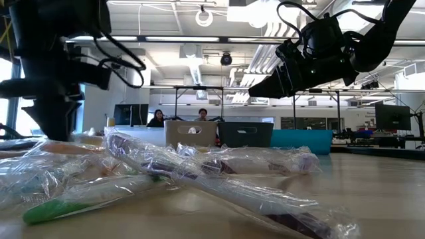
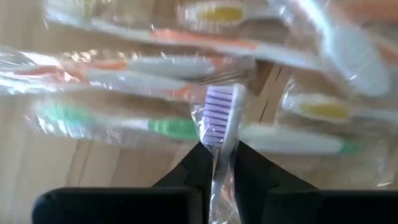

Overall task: Pick & Place Toothbrushes
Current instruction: Put the purple toothbrush into the transparent bin

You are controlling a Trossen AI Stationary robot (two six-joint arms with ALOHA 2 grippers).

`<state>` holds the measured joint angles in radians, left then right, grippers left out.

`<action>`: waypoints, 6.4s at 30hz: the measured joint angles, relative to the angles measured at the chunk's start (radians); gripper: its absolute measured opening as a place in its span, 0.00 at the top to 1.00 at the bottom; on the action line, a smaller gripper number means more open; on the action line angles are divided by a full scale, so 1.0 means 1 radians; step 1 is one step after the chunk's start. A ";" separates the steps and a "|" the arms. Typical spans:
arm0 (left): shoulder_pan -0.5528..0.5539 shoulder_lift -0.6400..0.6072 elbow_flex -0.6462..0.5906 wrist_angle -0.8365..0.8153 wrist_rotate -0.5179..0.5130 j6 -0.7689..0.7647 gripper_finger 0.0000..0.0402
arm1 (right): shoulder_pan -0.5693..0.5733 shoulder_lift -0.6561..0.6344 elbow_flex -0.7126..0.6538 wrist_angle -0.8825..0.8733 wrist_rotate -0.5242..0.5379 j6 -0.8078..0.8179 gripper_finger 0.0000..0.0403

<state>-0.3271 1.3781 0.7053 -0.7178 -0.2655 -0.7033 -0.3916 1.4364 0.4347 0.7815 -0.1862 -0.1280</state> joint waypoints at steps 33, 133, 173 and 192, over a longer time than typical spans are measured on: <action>0.001 -0.002 0.570 -0.494 -0.336 0.185 0.94 | 0.000 0.000 0.000 0.000 0.000 0.000 0.35; 1.159 0.191 0.570 0.153 0.092 0.803 0.94 | 0.000 0.000 0.000 -0.009 -0.026 0.000 0.35; 1.159 0.457 0.570 0.235 0.073 0.803 0.94 | 0.000 0.000 0.000 -0.018 -0.024 0.000 0.35; 1.158 0.457 0.570 0.237 0.067 0.782 0.63 | 0.000 0.000 0.000 -0.019 -0.023 0.000 0.35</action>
<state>0.8310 1.8355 1.2755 -0.4812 -0.1982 0.0783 -0.3918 1.4364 0.4347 0.7628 -0.2092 -0.1280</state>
